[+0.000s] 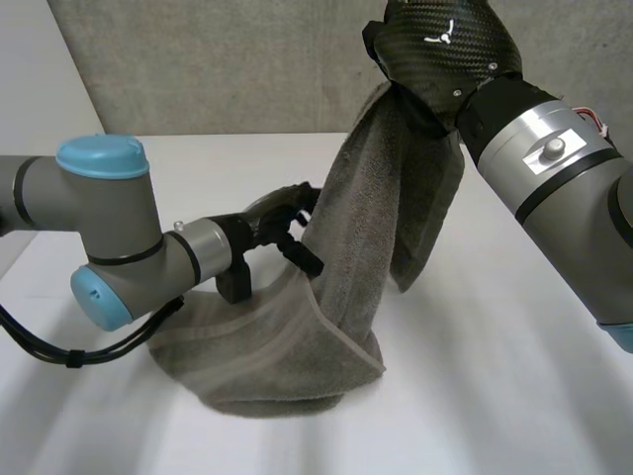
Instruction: Fold the laundry
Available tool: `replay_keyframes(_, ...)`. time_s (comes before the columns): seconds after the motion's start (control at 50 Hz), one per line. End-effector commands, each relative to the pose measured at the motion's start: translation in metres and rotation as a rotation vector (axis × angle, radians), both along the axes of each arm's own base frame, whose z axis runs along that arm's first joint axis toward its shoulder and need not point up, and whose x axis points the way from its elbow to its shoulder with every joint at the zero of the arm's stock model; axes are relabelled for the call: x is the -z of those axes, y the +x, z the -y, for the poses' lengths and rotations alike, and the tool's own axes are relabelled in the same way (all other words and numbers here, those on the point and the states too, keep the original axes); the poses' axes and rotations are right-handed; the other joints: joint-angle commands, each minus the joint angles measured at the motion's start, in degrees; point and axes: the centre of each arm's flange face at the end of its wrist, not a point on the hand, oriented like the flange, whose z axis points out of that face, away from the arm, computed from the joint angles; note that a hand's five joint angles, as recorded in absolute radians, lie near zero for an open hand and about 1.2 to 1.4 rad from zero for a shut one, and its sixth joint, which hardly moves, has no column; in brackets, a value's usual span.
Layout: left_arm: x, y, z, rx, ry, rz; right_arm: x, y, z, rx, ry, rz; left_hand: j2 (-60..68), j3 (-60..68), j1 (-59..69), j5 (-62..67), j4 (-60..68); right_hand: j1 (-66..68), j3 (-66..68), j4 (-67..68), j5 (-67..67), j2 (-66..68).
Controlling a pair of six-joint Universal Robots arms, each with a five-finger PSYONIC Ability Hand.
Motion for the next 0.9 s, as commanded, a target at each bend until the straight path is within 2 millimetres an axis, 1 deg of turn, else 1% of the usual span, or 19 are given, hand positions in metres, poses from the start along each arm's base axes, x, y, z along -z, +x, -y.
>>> replay_keyframes(0.02,0.018,0.0,0.004,-0.005,0.023,0.02,0.003,-0.001,0.001,0.004,0.008,-0.004,25.8,26.1,25.3,26.1,26.0,24.9,12.0,11.7,13.7,12.8)
replay_keyframes(0.22,0.039,-0.002,0.004,0.007,0.062,0.035,0.003,-0.007,0.015,0.04,0.003,-0.004,29.5,29.8,29.0,29.8,29.7,24.9,12.0,11.7,13.7,12.8)
replay_keyframes(0.26,0.041,-0.002,0.006,0.0,0.056,0.041,0.006,-0.006,0.02,0.043,0.003,-0.009,49.9,50.2,49.5,50.2,50.1,24.9,12.0,11.7,13.7,12.8)
replay_keyframes(0.28,0.041,-0.002,0.006,0.0,0.056,0.041,0.006,-0.006,0.02,0.043,0.003,-0.009,50.1,50.3,49.6,50.3,50.3,24.9,12.0,11.7,13.7,12.8)
replay_keyframes(0.44,0.012,0.01,0.042,-0.144,-0.189,0.108,0.024,0.005,0.041,0.045,-0.023,-0.014,53.7,54.0,53.2,54.0,53.9,24.9,12.0,11.7,13.7,12.8)
replay_keyframes(0.48,-0.03,0.022,0.066,-0.275,-0.382,0.114,0.028,0.012,0.056,0.064,-0.076,-0.021,53.7,54.0,53.2,54.0,53.9,24.9,12.0,11.7,13.7,12.8)
replay_keyframes(0.5,-0.031,0.022,0.066,-0.275,-0.383,0.114,0.028,0.012,0.056,0.065,-0.076,-0.021,53.7,54.0,53.2,54.0,53.9,24.9,12.0,11.7,13.7,12.8)
replay_keyframes(0.54,-0.087,0.024,0.08,-0.363,-0.582,0.054,0.012,0.019,0.073,0.105,-0.201,0.007,53.7,54.0,53.2,54.0,53.9,24.9,12.0,11.7,13.7,12.8)
replay_keyframes(0.56,-0.087,0.024,0.08,-0.363,-0.583,0.054,0.012,0.019,0.073,0.106,-0.202,0.008,53.7,54.0,53.2,54.0,53.9,24.9,12.0,11.7,13.7,12.8)
replay_keyframes(0.58,-0.118,0.024,0.082,-0.394,-0.68,0.009,-0.003,0.021,0.082,0.142,-0.278,0.048,53.7,54.0,53.2,54.0,53.9,24.9,12.0,11.7,13.7,12.8)
replay_keyframes(0.6,-0.119,0.024,0.082,-0.395,-0.681,0.009,-0.004,0.021,0.082,0.143,-0.278,0.048,53.7,54.0,53.2,54.0,53.9,24.9,12.0,11.7,13.7,12.8)
replay_keyframes(0.64,-0.179,0.029,0.077,-0.455,-0.851,-0.093,-0.037,0.02,0.091,0.225,-0.426,0.177,53.7,54.0,53.2,54.0,53.9,24.9,12.0,11.7,13.7,12.8)
replay_keyframes(0.66,-0.18,0.029,0.077,-0.455,-0.852,-0.094,-0.037,0.02,0.091,0.225,-0.427,0.178,53.7,54.0,53.2,54.0,53.9,24.9,12.0,11.7,13.7,12.8)
replay_keyframes(0.7,-0.219,0.038,0.066,-0.523,-0.96,-0.17,-0.056,0.017,0.093,0.26,-0.524,0.273,53.7,54.0,53.2,54.0,53.9,24.9,12.0,11.7,13.7,12.8)
replay_keyframes(0.74,-0.226,0.042,0.06,-0.544,-0.977,-0.183,-0.052,0.019,0.092,0.25,-0.52,0.264,53.7,54.0,53.2,54.0,53.9,24.9,12.0,11.7,13.7,12.8)
replay_keyframes(0.82,-0.208,0.045,0.053,-0.543,-0.929,-0.151,-0.028,0.022,0.091,0.217,-0.442,0.189,53.7,54.0,53.2,54.0,53.9,24.9,12.0,11.7,13.7,12.8)
replay_keyframes(0.86,-0.164,0.045,0.045,-0.516,-0.823,-0.071,0.008,0.025,0.086,0.165,-0.327,0.088,53.7,54.0,53.2,54.0,53.9,24.9,12.0,11.7,13.7,12.8)
replay_keyframes(0.88,-0.164,0.045,0.045,-0.516,-0.822,-0.071,0.008,0.025,0.086,0.165,-0.326,0.088,53.7,54.0,53.2,54.0,53.9,24.9,12.0,11.7,13.7,12.8)
replay_keyframes(0.9,-0.136,0.044,0.04,-0.498,-0.761,-0.021,0.027,0.026,0.083,0.137,-0.269,0.038,53.7,54.0,53.2,54.0,53.9,24.9,12.0,11.7,13.7,12.8)
